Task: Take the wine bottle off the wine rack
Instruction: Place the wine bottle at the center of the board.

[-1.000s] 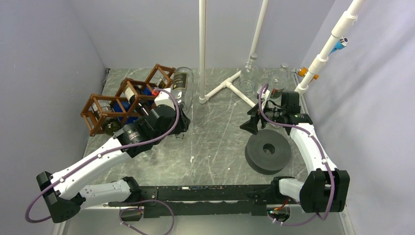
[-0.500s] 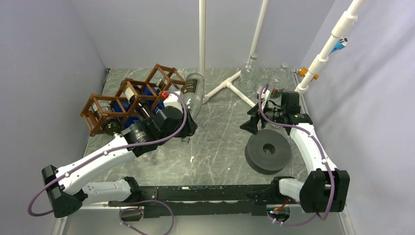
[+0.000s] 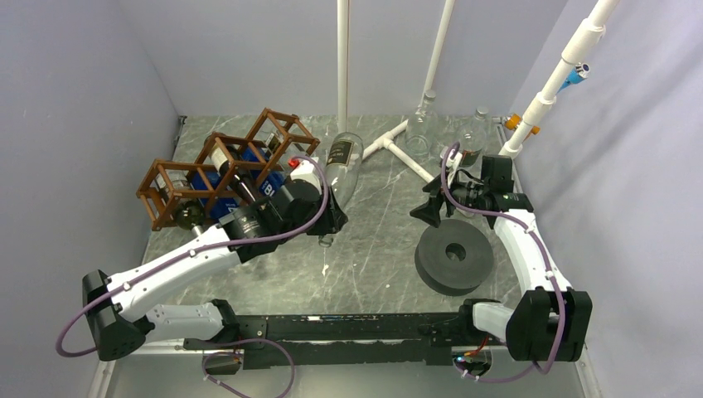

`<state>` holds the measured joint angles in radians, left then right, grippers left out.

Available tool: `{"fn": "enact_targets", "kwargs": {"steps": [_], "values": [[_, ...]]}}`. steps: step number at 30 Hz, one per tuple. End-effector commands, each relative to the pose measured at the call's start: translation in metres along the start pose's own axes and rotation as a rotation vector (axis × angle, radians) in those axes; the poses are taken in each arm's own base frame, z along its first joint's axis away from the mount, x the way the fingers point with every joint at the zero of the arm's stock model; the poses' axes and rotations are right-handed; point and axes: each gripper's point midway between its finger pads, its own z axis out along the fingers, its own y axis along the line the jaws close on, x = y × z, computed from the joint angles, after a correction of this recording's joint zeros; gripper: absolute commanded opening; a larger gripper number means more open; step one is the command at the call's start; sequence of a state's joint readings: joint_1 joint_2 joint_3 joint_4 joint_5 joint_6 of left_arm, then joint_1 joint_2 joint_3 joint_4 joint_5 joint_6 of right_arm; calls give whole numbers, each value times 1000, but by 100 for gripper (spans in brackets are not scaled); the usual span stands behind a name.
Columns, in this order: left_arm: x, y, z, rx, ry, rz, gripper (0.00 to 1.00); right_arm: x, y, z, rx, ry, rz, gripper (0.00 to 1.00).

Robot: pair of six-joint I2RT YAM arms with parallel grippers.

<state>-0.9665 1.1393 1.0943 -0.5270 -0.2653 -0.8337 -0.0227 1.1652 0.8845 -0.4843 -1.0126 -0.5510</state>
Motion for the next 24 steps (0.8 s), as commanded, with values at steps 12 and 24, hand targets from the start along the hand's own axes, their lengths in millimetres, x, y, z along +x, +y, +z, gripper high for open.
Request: {"fn": "enact_targets", "kwargs": {"steps": [12, 24], "values": [[-40, -77, -6, 297, -112, -61, 0, -6, 40, -10, -189, -75, -250, 98], [-7, -81, 7, 306, 55, -55, 0, -10, 67, -20, -326, -98, -497, 100]]}}
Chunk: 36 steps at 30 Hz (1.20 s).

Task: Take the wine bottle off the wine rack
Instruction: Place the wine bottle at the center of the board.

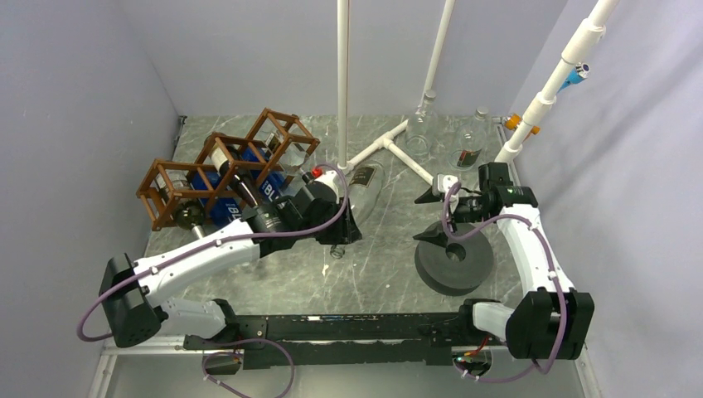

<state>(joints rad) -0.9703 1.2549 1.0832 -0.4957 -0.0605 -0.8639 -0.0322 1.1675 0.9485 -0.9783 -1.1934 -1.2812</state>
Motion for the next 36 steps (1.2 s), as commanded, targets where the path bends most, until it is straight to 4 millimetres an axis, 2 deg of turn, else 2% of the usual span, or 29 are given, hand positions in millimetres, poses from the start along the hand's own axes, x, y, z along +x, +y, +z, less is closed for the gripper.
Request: {"fn": "enact_targets", "kwargs": {"steps": [1, 5, 12, 21, 27, 36], "values": [[-49, -67, -22, 239, -145, -12, 0, -25, 10, -2, -76, -62, -173, 100], [-40, -69, -18, 244, -91, -12, 0, -27, 6, -1, -87, -41, -214, 100], [-23, -69, -11, 265, 35, -40, 0, -24, 13, 32, -176, 68, -361, 100], [-5, -75, -4, 313, 188, -108, 0, -16, 19, 73, -256, 72, -464, 100], [4, -80, 3, 343, 273, -139, 0, -4, 34, 100, -292, 80, -490, 100], [6, -89, 10, 373, 317, -169, 0, 24, 43, 123, -282, 131, -509, 100]]}}
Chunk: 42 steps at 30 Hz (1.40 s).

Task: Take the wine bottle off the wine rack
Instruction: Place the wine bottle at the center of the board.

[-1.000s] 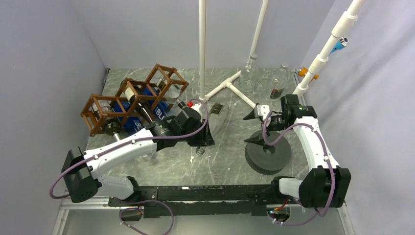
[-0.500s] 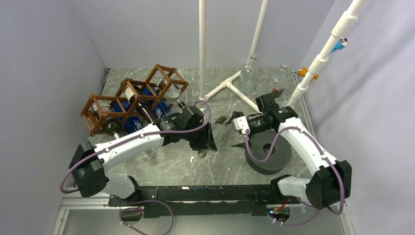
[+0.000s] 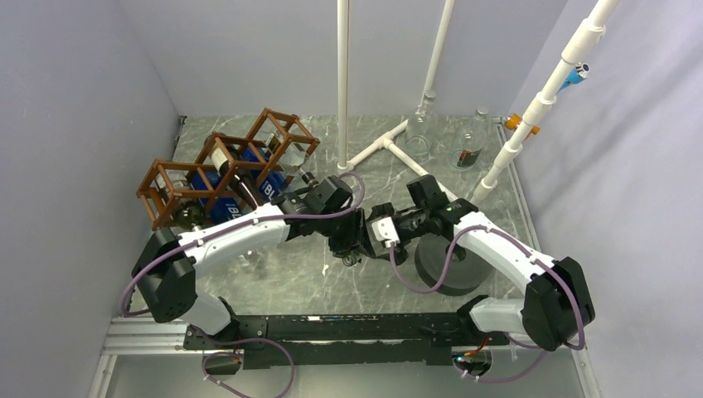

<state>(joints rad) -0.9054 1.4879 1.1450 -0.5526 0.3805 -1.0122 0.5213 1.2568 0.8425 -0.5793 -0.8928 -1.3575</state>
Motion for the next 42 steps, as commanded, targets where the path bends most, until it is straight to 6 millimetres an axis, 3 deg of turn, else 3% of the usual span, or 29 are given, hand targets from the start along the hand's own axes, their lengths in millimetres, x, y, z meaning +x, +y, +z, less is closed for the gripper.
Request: {"fn": "enact_targets", "kwargs": {"steps": [1, 10, 15, 21, 26, 30, 35, 42], "values": [[-24, -85, -30, 298, -81, 126, 0, 10, 0, 14, 23, 30, -13, 100], [-22, -83, -32, 312, -78, 108, 0, 30, 1, 18, 62, 86, -3, 98], [-20, -81, -34, 322, -78, 99, 2, 32, 2, 22, 68, 71, 0, 86], [-22, -79, -41, 344, -104, 88, 32, 22, 3, 22, 43, 20, 17, 53], [-20, -79, -43, 378, -89, 81, 52, 17, 1, 19, 46, -24, 52, 33], [-17, -77, -44, 394, -77, 89, 69, 14, -1, 17, 50, -47, 69, 25], [-17, -71, -48, 410, -75, 92, 80, 13, -1, 18, 45, -63, 92, 22], [-17, -66, -57, 441, -92, 124, 87, 10, -3, 17, 42, -94, 125, 19]]}}
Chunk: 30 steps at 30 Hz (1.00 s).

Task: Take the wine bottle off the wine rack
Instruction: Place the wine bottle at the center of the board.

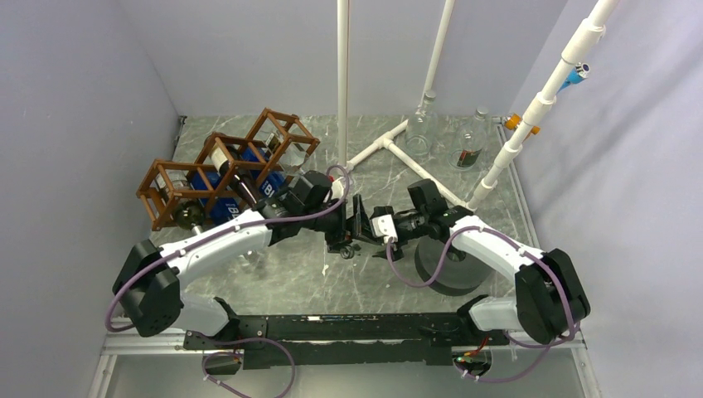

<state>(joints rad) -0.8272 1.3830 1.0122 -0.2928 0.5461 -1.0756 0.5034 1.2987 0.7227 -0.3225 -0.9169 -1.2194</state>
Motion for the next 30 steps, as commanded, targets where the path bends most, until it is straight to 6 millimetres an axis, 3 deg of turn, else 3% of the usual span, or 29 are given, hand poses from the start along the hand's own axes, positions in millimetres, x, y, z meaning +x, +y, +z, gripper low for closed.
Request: {"fn": "enact_targets", "kwargs": {"steps": [1, 11, 30], "values": [[-5, -48, -23, 199, -43, 146, 88, -13, 0, 1, -23, -62, 60, 18], [-4, -49, -35, 312, -89, 195, 99, -12, -2, 0, -19, -76, 79, 17], [-11, -47, -64, 349, -264, 282, 99, -17, -3, -3, -19, -95, 84, 15]]}}
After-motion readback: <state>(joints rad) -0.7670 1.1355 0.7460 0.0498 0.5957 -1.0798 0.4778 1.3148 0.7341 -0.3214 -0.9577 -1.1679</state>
